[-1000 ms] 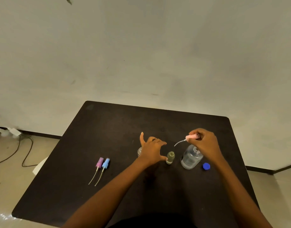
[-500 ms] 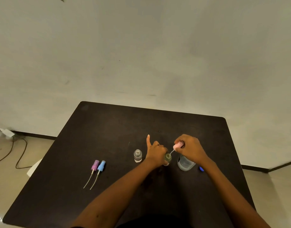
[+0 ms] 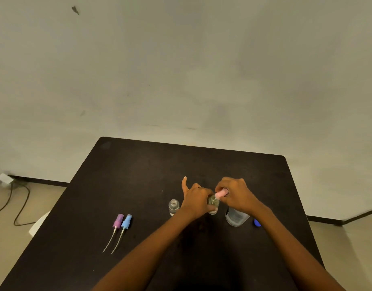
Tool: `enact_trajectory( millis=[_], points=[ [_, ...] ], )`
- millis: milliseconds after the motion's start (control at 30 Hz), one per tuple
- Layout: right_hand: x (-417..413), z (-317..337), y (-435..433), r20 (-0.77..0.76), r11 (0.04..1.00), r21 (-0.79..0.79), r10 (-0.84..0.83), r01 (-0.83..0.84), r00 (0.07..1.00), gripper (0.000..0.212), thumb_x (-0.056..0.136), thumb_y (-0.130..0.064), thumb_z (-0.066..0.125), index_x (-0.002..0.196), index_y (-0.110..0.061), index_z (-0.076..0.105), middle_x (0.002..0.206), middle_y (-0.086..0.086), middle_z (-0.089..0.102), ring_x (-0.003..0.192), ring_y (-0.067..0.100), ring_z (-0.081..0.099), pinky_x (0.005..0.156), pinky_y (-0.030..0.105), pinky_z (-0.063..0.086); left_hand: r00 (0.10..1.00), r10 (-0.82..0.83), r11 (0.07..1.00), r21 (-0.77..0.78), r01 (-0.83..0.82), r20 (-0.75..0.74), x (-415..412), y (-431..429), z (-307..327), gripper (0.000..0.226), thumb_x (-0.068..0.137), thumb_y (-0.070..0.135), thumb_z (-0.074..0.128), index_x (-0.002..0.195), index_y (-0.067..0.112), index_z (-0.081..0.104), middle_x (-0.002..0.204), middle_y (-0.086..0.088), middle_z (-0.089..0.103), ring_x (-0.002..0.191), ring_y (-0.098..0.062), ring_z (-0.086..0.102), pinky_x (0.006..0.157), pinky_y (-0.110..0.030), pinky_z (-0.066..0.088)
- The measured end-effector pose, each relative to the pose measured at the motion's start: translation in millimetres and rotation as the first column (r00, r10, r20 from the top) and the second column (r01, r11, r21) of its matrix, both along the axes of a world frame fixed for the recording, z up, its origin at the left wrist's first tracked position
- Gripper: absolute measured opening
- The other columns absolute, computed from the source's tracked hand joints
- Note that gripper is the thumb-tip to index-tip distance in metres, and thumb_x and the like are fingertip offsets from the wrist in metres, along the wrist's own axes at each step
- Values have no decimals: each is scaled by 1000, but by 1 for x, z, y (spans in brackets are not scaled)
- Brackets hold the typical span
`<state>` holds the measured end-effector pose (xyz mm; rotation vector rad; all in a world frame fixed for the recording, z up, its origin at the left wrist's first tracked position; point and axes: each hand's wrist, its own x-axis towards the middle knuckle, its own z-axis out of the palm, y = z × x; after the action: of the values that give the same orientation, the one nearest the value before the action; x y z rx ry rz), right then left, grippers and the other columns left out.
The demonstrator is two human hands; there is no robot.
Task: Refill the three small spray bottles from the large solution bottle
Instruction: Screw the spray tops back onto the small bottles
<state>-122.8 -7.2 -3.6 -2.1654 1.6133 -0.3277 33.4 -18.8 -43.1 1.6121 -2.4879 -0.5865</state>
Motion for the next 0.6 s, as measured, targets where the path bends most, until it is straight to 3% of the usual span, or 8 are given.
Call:
enact_trajectory(
  millis=[67, 167, 233, 300, 367, 467, 600],
  points=[
    [2, 12, -1, 60, 999, -12, 36, -36, 998, 11, 74, -12, 67, 83, -18, 66, 84, -7, 57, 77, 8, 54, 79, 36, 48, 999, 13, 1000, 11, -13, -34, 6, -1, 11, 32, 82, 44, 61, 107, 23, 63, 100, 4, 67, 112, -13, 52, 112, -51, -10],
    [7, 39, 0, 137, 997, -19, 78, -76, 987, 12, 75, -8, 68, 84, -16, 66, 83, -10, 54, 73, 4, 52, 68, 15, 43, 979, 49, 997, 68, -36, -199, 17, 3, 28, 38, 81, 43, 65, 112, 22, 57, 107, 6, 67, 107, -11, 58, 116, -47, 3],
    [10, 59, 0, 174, 995, -28, 97, -93, 980, 13, 76, -8, 68, 86, -15, 66, 84, -9, 55, 75, 4, 53, 65, 11, 41, 925, 74, 989, 145, -21, -373, 25, 7, 38, 38, 81, 39, 68, 111, 19, 57, 108, 5, 66, 102, -10, 60, 113, -43, 27],
    [12, 76, 0, 216, 994, -26, 113, -110, 970, 15, 75, -7, 68, 88, -15, 66, 87, -7, 58, 78, 6, 55, 67, 12, 43, 849, 94, 979, 202, 15, -519, 33, 13, 51, 37, 80, 35, 69, 111, 18, 58, 105, 4, 65, 96, -10, 61, 96, -37, 49],
    [12, 95, 0, 257, 991, 1, 131, -136, 958, 17, 75, -8, 69, 89, -17, 66, 89, -7, 60, 81, 8, 57, 69, 17, 46, 786, 99, 972, 229, 55, -610, 36, 20, 65, 36, 82, 29, 69, 113, 17, 57, 104, 4, 63, 95, -12, 62, 88, -34, 53],
    [14, 124, 1, 337, 978, 49, 174, -201, 925, 20, 72, -14, 68, 90, -22, 67, 91, -9, 63, 86, 8, 59, 75, 22, 49, 698, 105, 959, 257, 116, -708, 40, 29, 86, 37, 85, 26, 67, 118, 15, 55, 110, 1, 63, 101, -16, 63, 90, -36, 53],
    [20, 149, 7, 488, 974, 81, 145, -210, 861, 35, 70, -19, 70, 102, -31, 59, 99, -7, 65, 94, 14, 61, 84, 26, 52, 631, 98, 956, 248, 154, -770, 44, 39, 107, 41, 85, 38, 61, 120, 19, 53, 113, -2, 63, 103, -23, 62, 88, -44, 54]
  ],
)
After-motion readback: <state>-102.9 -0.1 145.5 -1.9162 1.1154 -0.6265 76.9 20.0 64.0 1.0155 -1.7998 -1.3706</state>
